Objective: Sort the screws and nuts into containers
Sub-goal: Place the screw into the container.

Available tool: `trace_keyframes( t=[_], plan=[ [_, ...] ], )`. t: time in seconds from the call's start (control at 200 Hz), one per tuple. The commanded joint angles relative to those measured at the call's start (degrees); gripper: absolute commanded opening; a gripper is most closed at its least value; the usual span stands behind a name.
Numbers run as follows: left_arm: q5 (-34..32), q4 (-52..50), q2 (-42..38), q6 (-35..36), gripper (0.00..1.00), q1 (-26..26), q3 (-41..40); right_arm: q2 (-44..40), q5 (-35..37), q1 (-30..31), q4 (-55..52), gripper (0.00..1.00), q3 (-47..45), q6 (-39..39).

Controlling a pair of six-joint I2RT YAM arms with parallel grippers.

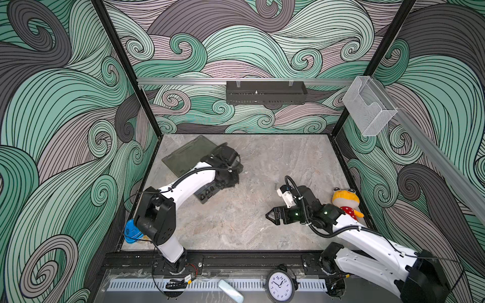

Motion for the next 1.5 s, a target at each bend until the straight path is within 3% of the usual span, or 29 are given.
trace_keyframes(
  t=[0.0, 0.13, 0.3, 0.49, 0.751, 0.986, 1.121, 1.226, 1.331, 1.496],
  plan=[
    [-4.5, -3.9, -1.2, 7.2, 0.03, 8.3, -0.2, 4.7, -3.1, 2.2, 5.2, 1.00, 6.2, -1.6],
    [-6.2, -3.9, 0.2, 9.3, 0.03, 17.8, 1.1, 9.0, -3.6, 5.0, 6.7, 1.00, 10.4, -1.6],
    [-8.4, -2.6, 4.8, 9.7, 0.03, 24.9, 2.1, 9.5, -3.6, 6.2, 9.2, 1.00, 9.2, 0.6],
    [-11.5, -0.9, 9.5, 10.5, 0.03, 28.3, 2.3, 6.5, -1.2, 6.3, 8.1, 0.99, 6.1, 1.1],
    [-10.3, 1.6, 11.3, 10.9, 0.05, 31.2, 2.2, 5.9, 0.5, 6.3, 6.4, 1.00, 6.1, 0.2],
    [-6.2, 2.9, 9.3, 11.3, 0.17, 31.6, 1.5, 6.6, -0.3, 6.3, 7.1, 0.99, 6.3, 0.8],
    [0.4, 5.6, 1.4, 17.8, 0.22, 26.9, -1.8, 5.3, 1.5, 6.1, 5.2, 0.99, 5.6, 0.4],
    [1.2, 6.4, -3.5, 26.7, 0.23, 16.5, -3.8, 3.6, 1.5, 3.3, 5.9, 1.00, 1.7, 3.9],
    [4.8, 11.1, -6.0, 38.5, 0.25, 6.3, -7.8, 2.1, -1.4, -2.8, 7.0, 1.00, -3.4, 9.3],
    [14.2, 24.2, -7.2, 61.2, 0.29, -4.5, -15.6, -4.9, -3.1, -11.4, 2.7, 1.00, -9.5, 12.3]
  ],
)
